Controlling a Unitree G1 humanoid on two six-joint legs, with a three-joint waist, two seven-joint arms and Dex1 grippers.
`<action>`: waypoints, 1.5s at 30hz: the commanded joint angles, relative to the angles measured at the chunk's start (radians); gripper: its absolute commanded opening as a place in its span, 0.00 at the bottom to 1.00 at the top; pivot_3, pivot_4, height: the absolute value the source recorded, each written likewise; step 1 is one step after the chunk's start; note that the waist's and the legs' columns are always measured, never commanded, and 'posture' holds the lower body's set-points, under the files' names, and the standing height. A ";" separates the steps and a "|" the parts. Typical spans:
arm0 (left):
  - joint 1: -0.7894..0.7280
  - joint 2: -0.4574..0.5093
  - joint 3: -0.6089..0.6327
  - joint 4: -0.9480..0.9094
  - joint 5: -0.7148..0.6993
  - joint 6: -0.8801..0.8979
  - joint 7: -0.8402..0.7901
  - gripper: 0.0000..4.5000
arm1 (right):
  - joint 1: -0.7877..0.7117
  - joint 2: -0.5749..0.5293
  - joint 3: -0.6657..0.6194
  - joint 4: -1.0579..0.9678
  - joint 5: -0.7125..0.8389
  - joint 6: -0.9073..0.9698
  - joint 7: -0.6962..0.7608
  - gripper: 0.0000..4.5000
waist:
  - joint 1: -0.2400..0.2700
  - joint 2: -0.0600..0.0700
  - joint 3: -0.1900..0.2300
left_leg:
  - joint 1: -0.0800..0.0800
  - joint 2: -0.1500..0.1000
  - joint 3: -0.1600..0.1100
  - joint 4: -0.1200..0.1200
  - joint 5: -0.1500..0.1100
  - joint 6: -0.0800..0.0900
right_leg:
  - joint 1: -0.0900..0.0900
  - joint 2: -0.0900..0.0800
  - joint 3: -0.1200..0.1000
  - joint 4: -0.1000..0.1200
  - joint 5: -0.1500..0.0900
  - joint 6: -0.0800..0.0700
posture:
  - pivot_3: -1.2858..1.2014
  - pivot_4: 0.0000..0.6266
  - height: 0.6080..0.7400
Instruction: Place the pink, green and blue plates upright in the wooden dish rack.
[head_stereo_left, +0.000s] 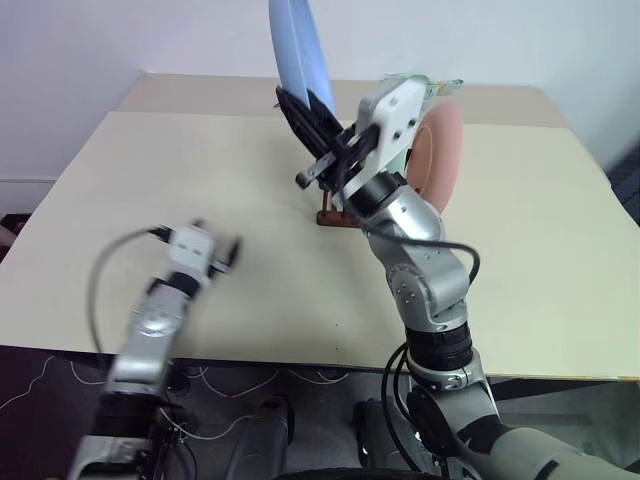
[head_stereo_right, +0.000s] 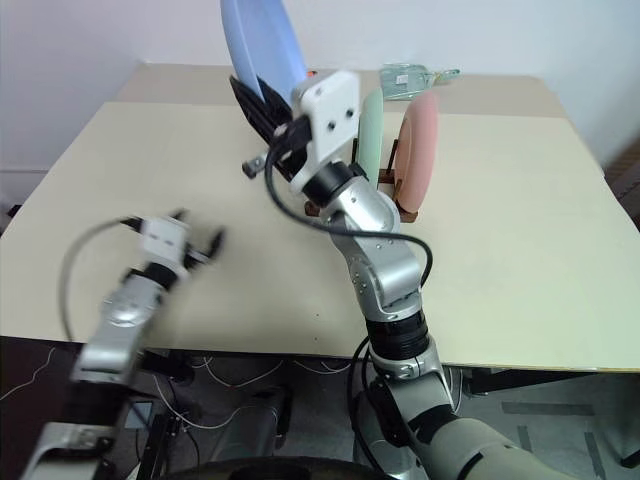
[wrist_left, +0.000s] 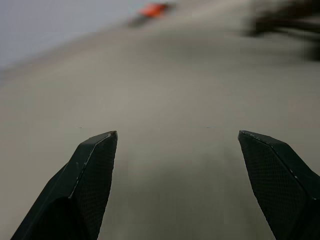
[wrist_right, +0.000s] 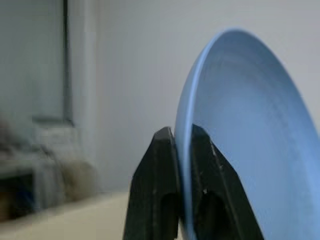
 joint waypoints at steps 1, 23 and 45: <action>-0.037 0.001 0.019 -0.060 0.006 -0.024 -0.012 0.88 | -0.014 0.033 -0.078 -0.052 0.140 0.121 -0.080 0.00 | -0.004 0.002 0.000 | 0.000 0.001 0.000 0.000 0.000 0.000 | -0.001 0.001 0.000 0.001 0.000 -0.001 | 0.52 0.24 1.00; 0.011 -0.026 0.002 -0.163 -0.041 -0.027 -0.167 0.89 | -0.228 0.008 -0.249 0.322 0.283 0.253 -0.356 0.17 | -0.012 0.005 0.000 | 0.000 0.000 0.002 0.000 0.000 0.000 | -0.002 0.001 0.000 0.001 0.001 0.000 | 0.52 0.24 1.00; -0.007 0.036 0.077 -0.032 0.054 -0.031 -0.103 0.89 | -0.028 -0.726 -0.329 0.176 -0.073 -0.028 0.038 0.80 | 0.005 0.003 -0.001 | -0.001 -0.001 0.002 0.001 -0.001 0.003 | 0.003 -0.001 -0.001 -0.004 0.000 0.002 | 0.52 0.24 1.00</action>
